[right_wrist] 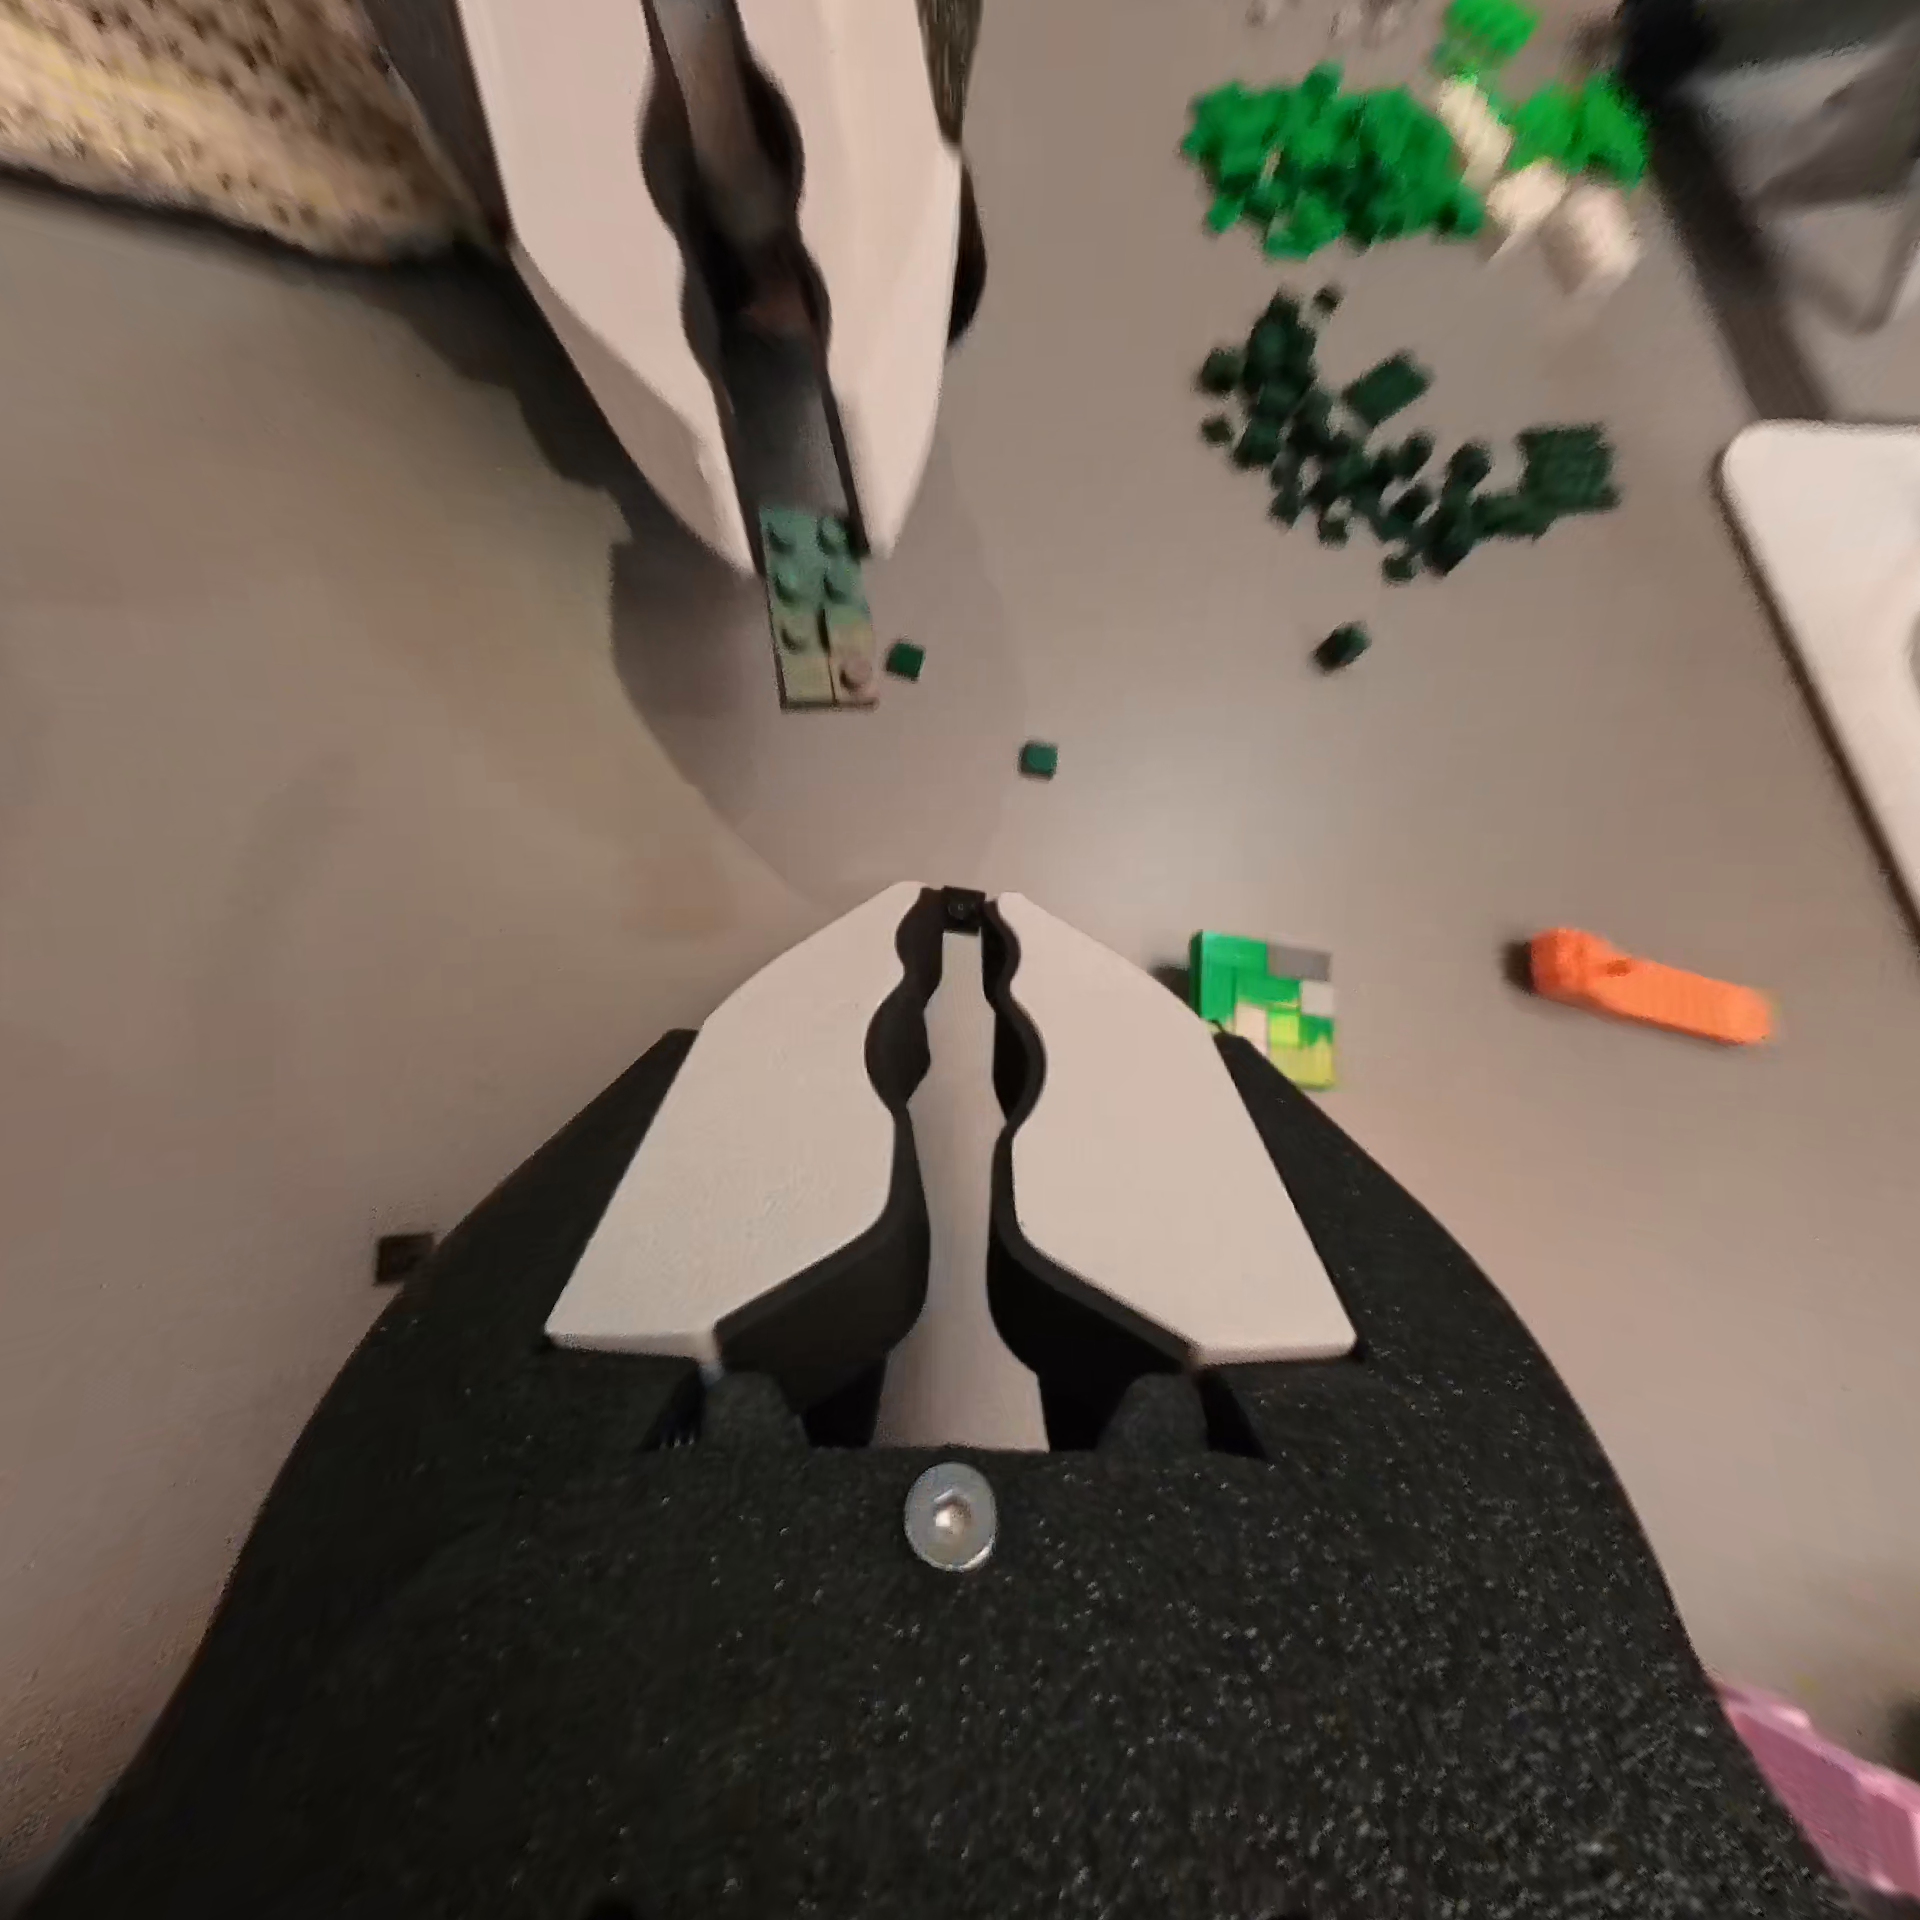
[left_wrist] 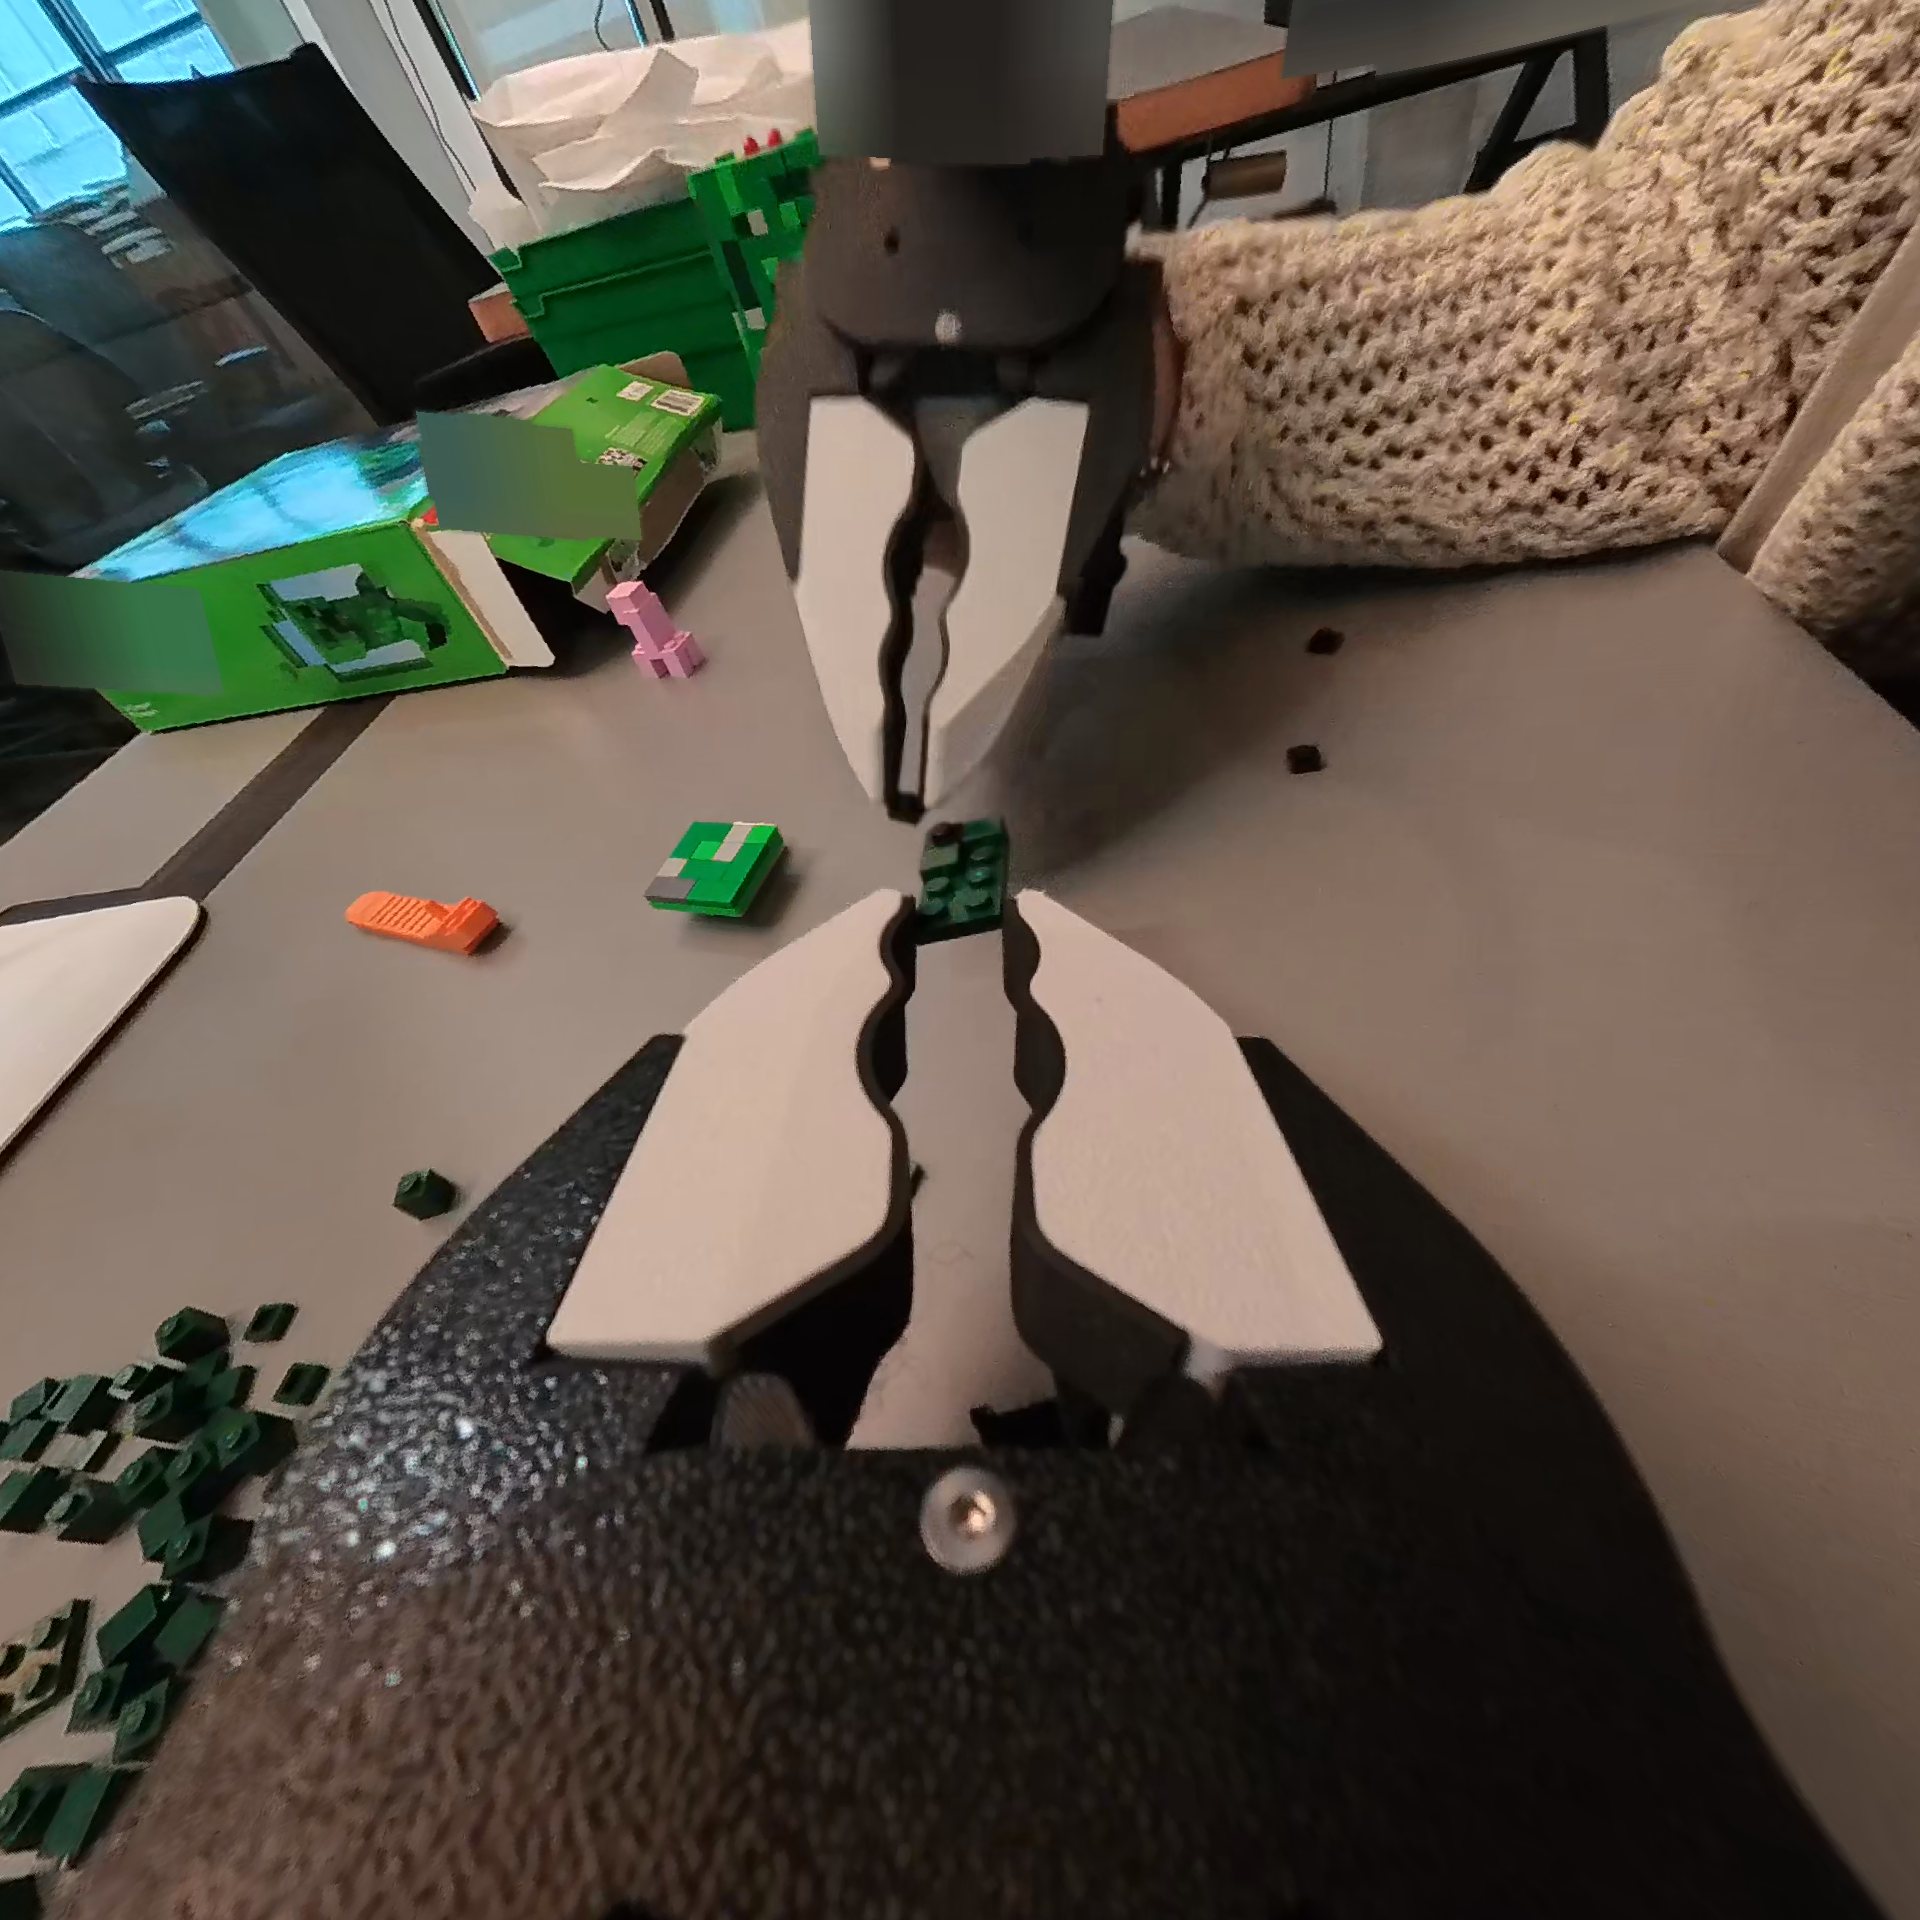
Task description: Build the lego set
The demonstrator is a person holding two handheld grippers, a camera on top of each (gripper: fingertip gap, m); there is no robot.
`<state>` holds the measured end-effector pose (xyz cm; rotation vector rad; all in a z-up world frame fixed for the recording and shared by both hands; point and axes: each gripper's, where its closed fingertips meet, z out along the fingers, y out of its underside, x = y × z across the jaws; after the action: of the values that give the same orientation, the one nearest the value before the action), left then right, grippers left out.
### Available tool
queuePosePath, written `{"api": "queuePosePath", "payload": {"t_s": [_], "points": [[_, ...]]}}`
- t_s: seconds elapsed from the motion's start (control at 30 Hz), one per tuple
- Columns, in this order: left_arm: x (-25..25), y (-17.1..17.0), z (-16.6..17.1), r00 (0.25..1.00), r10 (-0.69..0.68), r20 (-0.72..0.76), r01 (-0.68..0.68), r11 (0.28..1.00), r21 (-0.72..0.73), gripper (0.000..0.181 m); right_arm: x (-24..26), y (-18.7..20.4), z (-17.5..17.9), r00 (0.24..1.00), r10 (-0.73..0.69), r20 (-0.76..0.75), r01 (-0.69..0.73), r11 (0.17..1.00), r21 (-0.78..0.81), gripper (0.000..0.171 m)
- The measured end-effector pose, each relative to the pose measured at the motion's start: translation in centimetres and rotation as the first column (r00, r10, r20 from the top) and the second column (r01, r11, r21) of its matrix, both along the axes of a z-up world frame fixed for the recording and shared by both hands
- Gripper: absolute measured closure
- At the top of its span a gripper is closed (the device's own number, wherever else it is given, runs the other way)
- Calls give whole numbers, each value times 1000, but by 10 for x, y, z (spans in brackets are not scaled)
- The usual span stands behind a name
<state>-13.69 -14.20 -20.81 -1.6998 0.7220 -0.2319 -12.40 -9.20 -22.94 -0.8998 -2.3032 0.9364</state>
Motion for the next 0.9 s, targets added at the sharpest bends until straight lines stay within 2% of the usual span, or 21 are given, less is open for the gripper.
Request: {"api": "queuePosePath", "payload": {"t_s": [0.13, 0.33, 0.9], "points": [[9, -1, 5, 999, -32, 25, 31, 999, 25, 166, 5, -25, 29, 994, 83, -74, -92, 988, -127, 165], [16, -3, 4, 998, -68, 10, 68, 997, 32, 166, 13, -45, 34, 985, 166, -57, -174, 964, -199, 165], [21, -4, 2, 996, -88, -7, 89, 996, 24, 166, 13, -55, 23, 980, 196, -28, -198, 970, -140, 165]]}}
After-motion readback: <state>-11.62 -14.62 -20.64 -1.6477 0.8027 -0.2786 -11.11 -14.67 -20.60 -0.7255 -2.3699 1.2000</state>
